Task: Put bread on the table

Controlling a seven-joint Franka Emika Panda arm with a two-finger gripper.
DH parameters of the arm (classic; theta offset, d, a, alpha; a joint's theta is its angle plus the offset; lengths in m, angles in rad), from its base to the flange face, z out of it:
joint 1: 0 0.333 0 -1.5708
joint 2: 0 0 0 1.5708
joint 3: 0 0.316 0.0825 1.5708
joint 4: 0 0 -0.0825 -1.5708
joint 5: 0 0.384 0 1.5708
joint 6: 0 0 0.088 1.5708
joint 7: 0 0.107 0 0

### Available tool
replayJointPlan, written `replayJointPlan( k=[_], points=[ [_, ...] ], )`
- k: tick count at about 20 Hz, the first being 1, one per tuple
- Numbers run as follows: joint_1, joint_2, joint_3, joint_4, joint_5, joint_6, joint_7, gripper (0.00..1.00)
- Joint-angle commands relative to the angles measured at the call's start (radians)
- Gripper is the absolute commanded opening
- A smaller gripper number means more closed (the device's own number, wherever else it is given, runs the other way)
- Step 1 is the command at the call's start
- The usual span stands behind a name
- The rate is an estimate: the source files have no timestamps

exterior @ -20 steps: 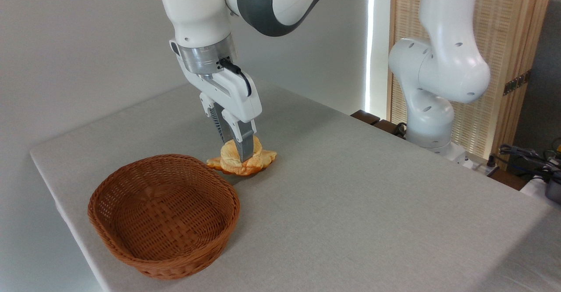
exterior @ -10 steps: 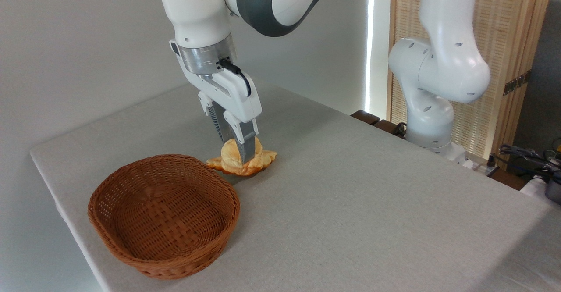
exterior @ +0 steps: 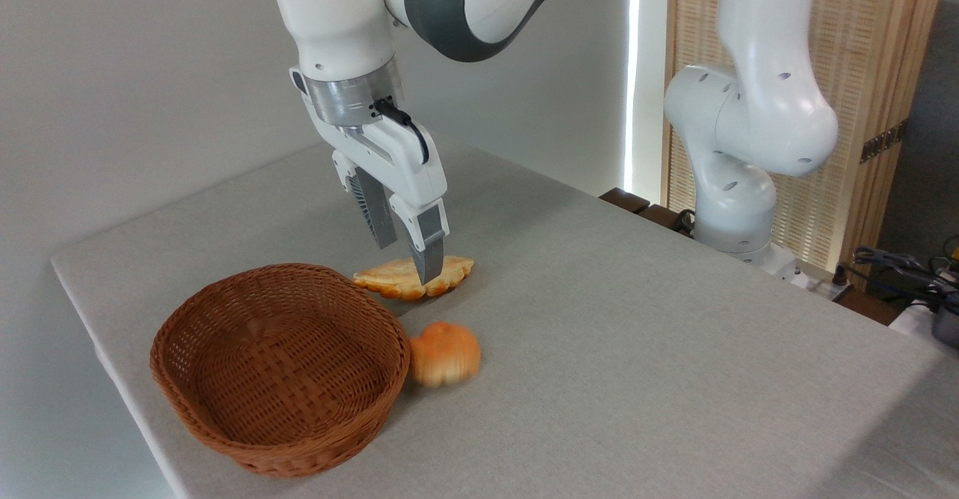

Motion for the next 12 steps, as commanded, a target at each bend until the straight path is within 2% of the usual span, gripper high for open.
replayJointPlan(
  k=[1,5,10,12],
  points=[
    [-0.004,-0.021,-0.004,0.069,0.015,-0.017,-0.006,1.0],
    [-0.004,-0.018,-0.001,0.146,0.018,-0.017,-0.066,1.0],
    [0.005,-0.014,0.016,0.149,0.02,-0.013,-0.068,1.0],
    [0.005,-0.014,0.012,0.149,0.041,-0.017,-0.066,1.0]
  ],
)
